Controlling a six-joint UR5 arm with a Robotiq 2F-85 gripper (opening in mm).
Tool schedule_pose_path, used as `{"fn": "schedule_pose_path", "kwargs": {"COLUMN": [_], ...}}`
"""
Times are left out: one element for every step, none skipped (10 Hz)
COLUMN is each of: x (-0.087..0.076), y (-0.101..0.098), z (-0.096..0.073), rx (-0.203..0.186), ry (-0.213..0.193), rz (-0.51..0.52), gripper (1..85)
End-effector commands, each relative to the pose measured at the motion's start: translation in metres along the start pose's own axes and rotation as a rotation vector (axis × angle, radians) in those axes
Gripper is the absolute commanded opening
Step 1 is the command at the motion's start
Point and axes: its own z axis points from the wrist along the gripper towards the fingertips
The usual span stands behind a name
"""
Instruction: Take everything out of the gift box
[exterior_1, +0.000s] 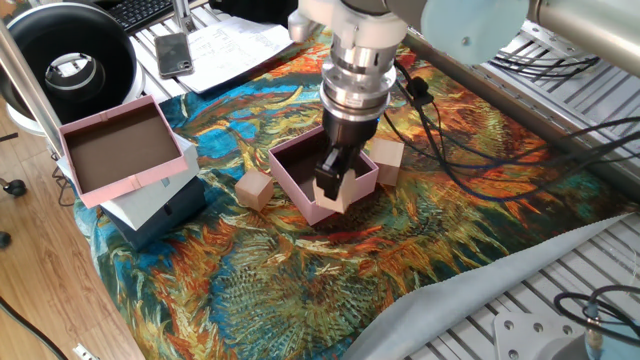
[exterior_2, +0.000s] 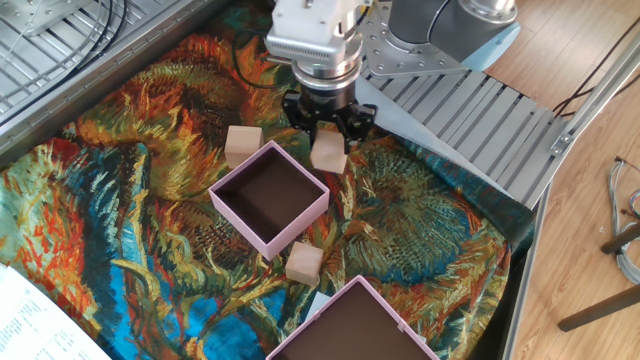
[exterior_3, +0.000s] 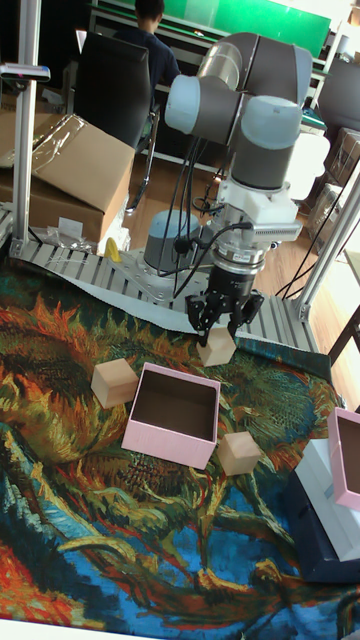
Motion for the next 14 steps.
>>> {"fn": "schedule_pose_path", "kwargs": {"x": [0.012, 0.011, 0.007, -0.002, -0.014, -0.023, -0.03, -0.036, -0.041, -0.046, -0.05, -0.053, -0.054, -0.054], "y": [0.009, 0.005, 0.0, -0.004, -0.004, -0.008, -0.014, -0.019, -0.022, -0.028, -0.033, -0.038, -0.043, -0.048], "z": [0.019, 0.027, 0.029, 0.032, 0.035, 0.04, 0.045, 0.05, 0.053, 0.056, 0.06, 0.064, 0.068, 0.074], "rx": [-0.033, -0.029, -0.019, -0.008, -0.014, -0.01, 0.003, 0.014, 0.018, 0.027, 0.032, 0.03, 0.03, 0.029], "ry": [0.01, -0.005, -0.014, -0.038, -0.068, -0.086, -0.094, -0.106, -0.112, -0.121, -0.129, -0.133, -0.142, -0.148], "rz": [0.004, -0.002, -0.007, -0.005, 0.012, 0.019, 0.018, 0.017, 0.014, 0.009, 0.001, -0.006, -0.015, -0.021], "gripper": [35.3, 35.3, 35.3, 35.0, 34.7, 33.7, 33.3, 33.0, 32.7, 32.3, 32.3, 32.3, 32.3, 32.3]}}
